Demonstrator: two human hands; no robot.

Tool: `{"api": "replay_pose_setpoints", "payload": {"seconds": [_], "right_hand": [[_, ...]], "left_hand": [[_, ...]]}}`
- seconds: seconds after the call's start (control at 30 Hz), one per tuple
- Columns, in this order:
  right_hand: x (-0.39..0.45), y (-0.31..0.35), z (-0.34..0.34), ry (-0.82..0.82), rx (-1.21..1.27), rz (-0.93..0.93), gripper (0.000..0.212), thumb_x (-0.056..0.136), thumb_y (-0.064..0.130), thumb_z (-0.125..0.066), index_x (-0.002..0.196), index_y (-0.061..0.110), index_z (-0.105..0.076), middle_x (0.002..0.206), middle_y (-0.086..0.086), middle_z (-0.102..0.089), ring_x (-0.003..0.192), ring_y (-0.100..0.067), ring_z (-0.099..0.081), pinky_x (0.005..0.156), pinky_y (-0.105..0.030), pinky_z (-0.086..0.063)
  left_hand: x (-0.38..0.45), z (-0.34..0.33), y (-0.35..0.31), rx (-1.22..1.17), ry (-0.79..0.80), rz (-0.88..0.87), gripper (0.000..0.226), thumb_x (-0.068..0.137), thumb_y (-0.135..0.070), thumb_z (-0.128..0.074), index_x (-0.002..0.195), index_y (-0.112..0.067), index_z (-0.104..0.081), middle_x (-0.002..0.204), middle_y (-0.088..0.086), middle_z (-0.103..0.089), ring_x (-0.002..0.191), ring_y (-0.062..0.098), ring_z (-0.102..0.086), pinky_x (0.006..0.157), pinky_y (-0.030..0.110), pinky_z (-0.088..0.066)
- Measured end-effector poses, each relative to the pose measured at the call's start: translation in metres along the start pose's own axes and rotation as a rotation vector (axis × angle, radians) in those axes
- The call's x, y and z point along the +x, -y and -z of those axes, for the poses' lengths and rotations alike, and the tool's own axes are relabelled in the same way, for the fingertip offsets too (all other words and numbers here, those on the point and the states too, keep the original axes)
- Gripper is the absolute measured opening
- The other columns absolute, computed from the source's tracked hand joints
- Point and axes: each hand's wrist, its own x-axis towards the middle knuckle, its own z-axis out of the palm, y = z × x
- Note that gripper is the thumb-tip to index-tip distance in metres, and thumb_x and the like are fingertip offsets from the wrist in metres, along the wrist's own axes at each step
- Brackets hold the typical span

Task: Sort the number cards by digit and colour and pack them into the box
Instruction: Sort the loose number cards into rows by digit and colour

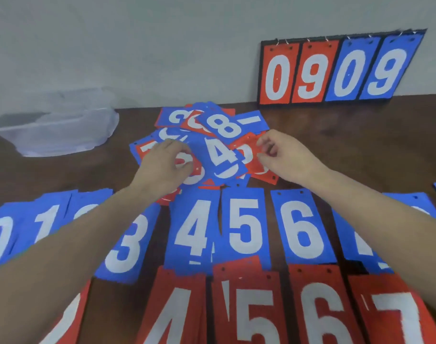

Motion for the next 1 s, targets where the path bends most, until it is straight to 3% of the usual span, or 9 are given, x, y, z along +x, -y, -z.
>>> {"api": "replay_pose_setpoints", "payload": {"seconds": [0.23, 0.4, 0.5, 0.6, 0.7, 0.8, 1.0], "right_hand": [[0.054, 0.010, -0.033, -0.051, -0.130, 0.081, 0.037, 0.094, 0.024, -0.060, 0.131, 0.023, -0.060, 0.135, 0.001, -0.058, 0.129, -0.023, -0.047, 0.108, -0.040, -0.041], [0.075, 0.003, -0.047, 0.071, -0.344, 0.064, 0.054, 0.103, 0.047, -0.044, 0.154, 0.032, -0.038, 0.165, 0.003, -0.029, 0.154, -0.024, -0.018, 0.123, -0.050, -0.018], [0.069, -0.002, -0.046, 0.079, -0.405, 0.067, 0.051, 0.104, 0.052, -0.037, 0.151, 0.033, -0.044, 0.162, 0.005, -0.034, 0.152, -0.022, -0.023, 0.123, -0.046, -0.016], [0.061, -0.003, -0.037, -0.019, -0.399, 0.075, 0.042, 0.100, 0.056, -0.044, 0.119, 0.024, -0.064, 0.132, 0.003, -0.061, 0.131, -0.021, -0.046, 0.108, -0.040, -0.032], [0.065, 0.003, -0.029, -0.022, -0.351, -0.016, 0.036, 0.094, 0.064, -0.052, 0.097, 0.028, -0.056, 0.121, 0.004, -0.062, 0.123, -0.022, -0.049, 0.100, -0.041, -0.037], [0.074, 0.011, -0.028, 0.019, -0.361, -0.042, 0.043, 0.089, 0.066, -0.059, 0.111, 0.029, -0.057, 0.135, 0.003, -0.058, 0.128, -0.023, -0.046, 0.104, -0.046, -0.039], [0.083, 0.020, -0.021, 0.073, -0.271, -0.149, 0.074, 0.079, 0.060, -0.076, 0.138, 0.029, -0.045, 0.140, -0.003, -0.053, 0.128, -0.026, -0.049, 0.104, -0.050, -0.045]], "left_hand": [[0.028, 0.000, 0.040, 0.000, 0.050, 0.014, 0.057, 0.085, -0.052, -0.072, 0.131, -0.025, -0.054, 0.138, -0.004, -0.051, 0.131, 0.020, -0.044, 0.105, 0.033, -0.032], [0.025, -0.005, 0.051, 0.087, 0.052, -0.024, 0.073, 0.077, -0.072, -0.068, 0.133, -0.027, -0.054, 0.141, -0.005, -0.050, 0.134, 0.022, -0.042, 0.112, 0.040, -0.027], [0.024, -0.001, 0.059, 0.114, 0.123, -0.022, 0.091, 0.069, -0.088, -0.056, 0.141, -0.033, -0.050, 0.149, -0.007, -0.042, 0.142, 0.020, -0.034, 0.117, 0.046, -0.021], [0.024, 0.007, 0.068, 0.155, 0.205, -0.024, 0.106, 0.059, -0.098, -0.041, 0.146, -0.038, -0.044, 0.154, -0.009, -0.037, 0.145, 0.019, -0.030, 0.118, 0.050, -0.020], [0.028, 0.015, 0.069, 0.165, 0.261, 0.023, 0.103, 0.061, -0.095, -0.052, 0.147, -0.039, -0.042, 0.153, -0.007, -0.037, 0.145, 0.023, -0.029, 0.117, 0.054, -0.020], [0.031, 0.016, 0.063, 0.198, 0.266, 0.071, 0.087, 0.070, -0.077, -0.064, 0.146, -0.041, -0.041, 0.151, -0.002, -0.037, 0.144, 0.027, -0.028, 0.117, 0.056, -0.018], [0.031, 0.019, 0.059, 0.206, 0.200, 0.024, 0.076, 0.073, -0.072, -0.069, 0.136, -0.033, -0.049, 0.125, -0.007, -0.048, 0.124, 0.019, -0.047, 0.110, 0.048, -0.024]]}}
